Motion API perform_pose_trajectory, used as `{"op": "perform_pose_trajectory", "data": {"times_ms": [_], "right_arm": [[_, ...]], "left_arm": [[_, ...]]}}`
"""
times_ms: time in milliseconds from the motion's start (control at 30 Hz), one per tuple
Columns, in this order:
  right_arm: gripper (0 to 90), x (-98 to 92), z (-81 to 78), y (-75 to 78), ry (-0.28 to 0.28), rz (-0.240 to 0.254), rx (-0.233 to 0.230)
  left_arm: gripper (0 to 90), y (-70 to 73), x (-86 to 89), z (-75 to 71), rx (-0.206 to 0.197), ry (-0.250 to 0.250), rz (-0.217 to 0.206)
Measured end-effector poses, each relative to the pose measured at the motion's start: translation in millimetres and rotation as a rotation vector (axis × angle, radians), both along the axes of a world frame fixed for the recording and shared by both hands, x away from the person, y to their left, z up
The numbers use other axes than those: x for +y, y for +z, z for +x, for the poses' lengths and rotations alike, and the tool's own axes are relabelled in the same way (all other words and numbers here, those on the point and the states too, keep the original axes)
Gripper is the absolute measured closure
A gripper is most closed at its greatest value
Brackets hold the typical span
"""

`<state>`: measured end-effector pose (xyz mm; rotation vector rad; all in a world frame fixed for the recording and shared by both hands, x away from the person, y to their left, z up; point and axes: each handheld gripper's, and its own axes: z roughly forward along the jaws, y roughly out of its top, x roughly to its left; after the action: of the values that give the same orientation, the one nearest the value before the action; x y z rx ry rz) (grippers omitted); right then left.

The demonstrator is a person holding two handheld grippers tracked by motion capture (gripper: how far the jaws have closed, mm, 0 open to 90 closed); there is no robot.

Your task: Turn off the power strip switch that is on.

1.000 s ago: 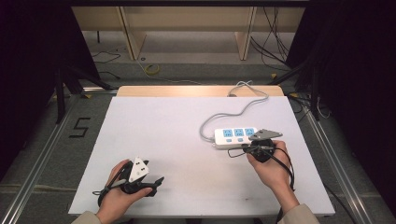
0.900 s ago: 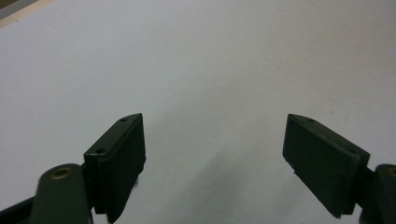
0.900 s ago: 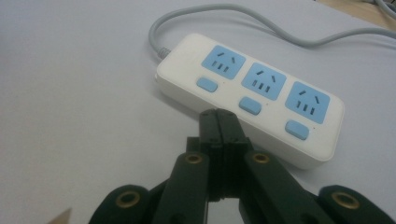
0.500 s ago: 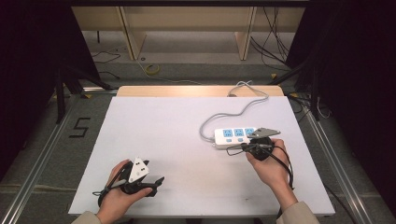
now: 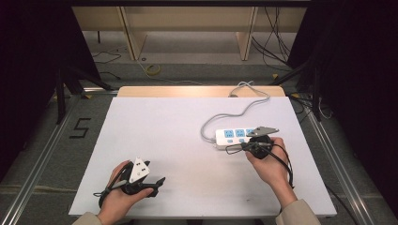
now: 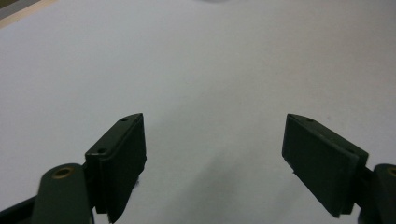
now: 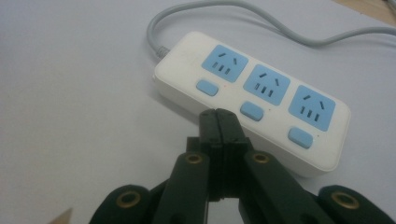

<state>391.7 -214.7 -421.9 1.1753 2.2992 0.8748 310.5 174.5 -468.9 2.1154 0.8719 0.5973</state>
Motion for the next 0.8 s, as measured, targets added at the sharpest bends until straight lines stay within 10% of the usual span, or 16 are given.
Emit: {"op": "perform_pose_trajectory", "data": {"times_ms": [800], "right_arm": [[90.0, 4.7, 8.1, 7.6, 0.012, 0.012, -0.015]], "left_arm": [[22.0, -2.4, -3.4, -0.2, 0.03, 0.004, -0.025]]}}
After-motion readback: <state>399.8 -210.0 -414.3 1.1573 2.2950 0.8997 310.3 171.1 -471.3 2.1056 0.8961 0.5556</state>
